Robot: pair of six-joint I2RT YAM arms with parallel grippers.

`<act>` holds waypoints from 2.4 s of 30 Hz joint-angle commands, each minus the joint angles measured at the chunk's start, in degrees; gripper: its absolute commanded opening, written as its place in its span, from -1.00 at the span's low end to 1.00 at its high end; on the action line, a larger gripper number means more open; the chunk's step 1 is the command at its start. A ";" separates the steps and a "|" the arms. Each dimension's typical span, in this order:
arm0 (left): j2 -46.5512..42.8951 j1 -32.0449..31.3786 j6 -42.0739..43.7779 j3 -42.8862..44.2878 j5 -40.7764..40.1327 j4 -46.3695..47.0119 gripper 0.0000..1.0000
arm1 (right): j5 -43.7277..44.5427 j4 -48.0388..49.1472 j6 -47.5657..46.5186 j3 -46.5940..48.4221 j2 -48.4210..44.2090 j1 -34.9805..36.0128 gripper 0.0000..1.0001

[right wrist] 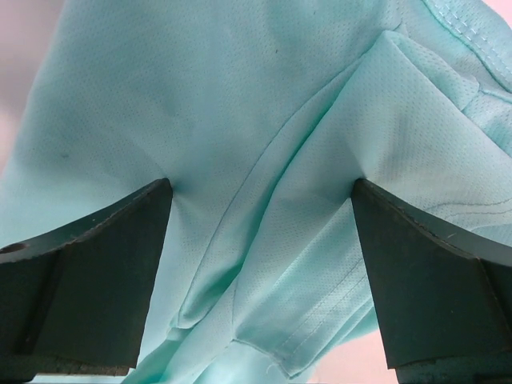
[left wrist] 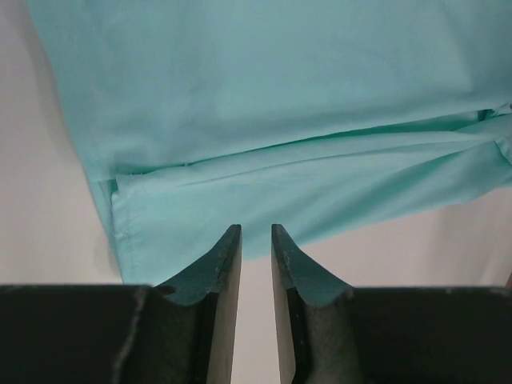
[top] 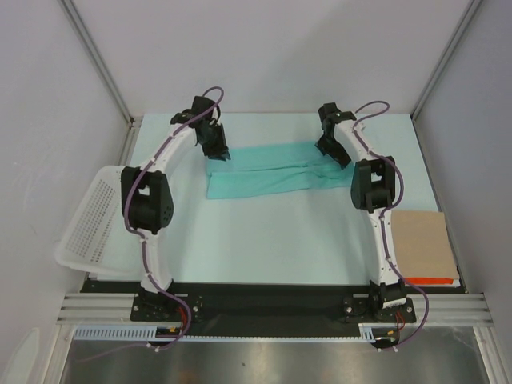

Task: Fold and stack the t-shirts
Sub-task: Fold the tshirt

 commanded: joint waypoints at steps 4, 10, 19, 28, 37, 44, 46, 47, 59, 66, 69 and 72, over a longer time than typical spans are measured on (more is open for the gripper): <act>5.81 -0.83 2.61 11.26 -1.41 -5.50 -0.36 | 1.72 12.15 -2.19 -5.35 -0.40 -0.10 1.00; 9.07 -1.44 4.72 15.23 -1.75 -7.71 -0.17 | -1.44 15.50 -11.15 5.46 6.01 -0.02 0.99; 4.59 -4.17 10.42 7.67 -5.80 -5.95 0.29 | -6.19 30.78 -19.92 7.48 9.61 5.08 0.99; 9.42 -5.93 15.27 12.50 -14.94 -10.08 0.50 | -1.97 25.88 -21.88 2.33 -0.55 5.26 1.00; 13.72 -5.93 13.86 9.95 -16.61 -9.20 0.57 | 0.05 14.73 -27.95 2.04 -12.78 4.73 1.00; 19.69 -4.70 14.21 12.75 -15.20 -9.55 0.64 | -6.00 9.26 -24.61 -14.72 -31.23 4.12 0.99; 20.58 -4.08 13.86 13.91 -16.08 -10.08 0.61 | -9.42 11.46 -22.42 -24.13 -38.52 4.29 1.00; 20.93 -3.82 13.77 13.91 -16.35 -10.60 0.59 | -10.05 11.99 -21.80 -26.85 -40.37 4.21 0.99; 10.32 -6.27 5.69 -14.86 -8.11 -13.34 0.31 | -15.94 17.79 -22.32 -47.00 -53.74 4.65 1.00; -3.13 -14.79 -6.67 -35.56 -0.10 -5.35 0.27 | -16.03 22.27 -23.37 -56.58 -57.97 2.54 0.99; -9.55 -22.17 -15.19 -41.63 2.98 -0.60 0.27 | -14.37 25.08 -24.52 -57.90 -57.01 2.45 0.99; -14.81 -29.47 -24.59 -45.76 6.93 4.22 0.27 | -14.36 27.19 -25.49 -56.86 -53.94 1.66 1.00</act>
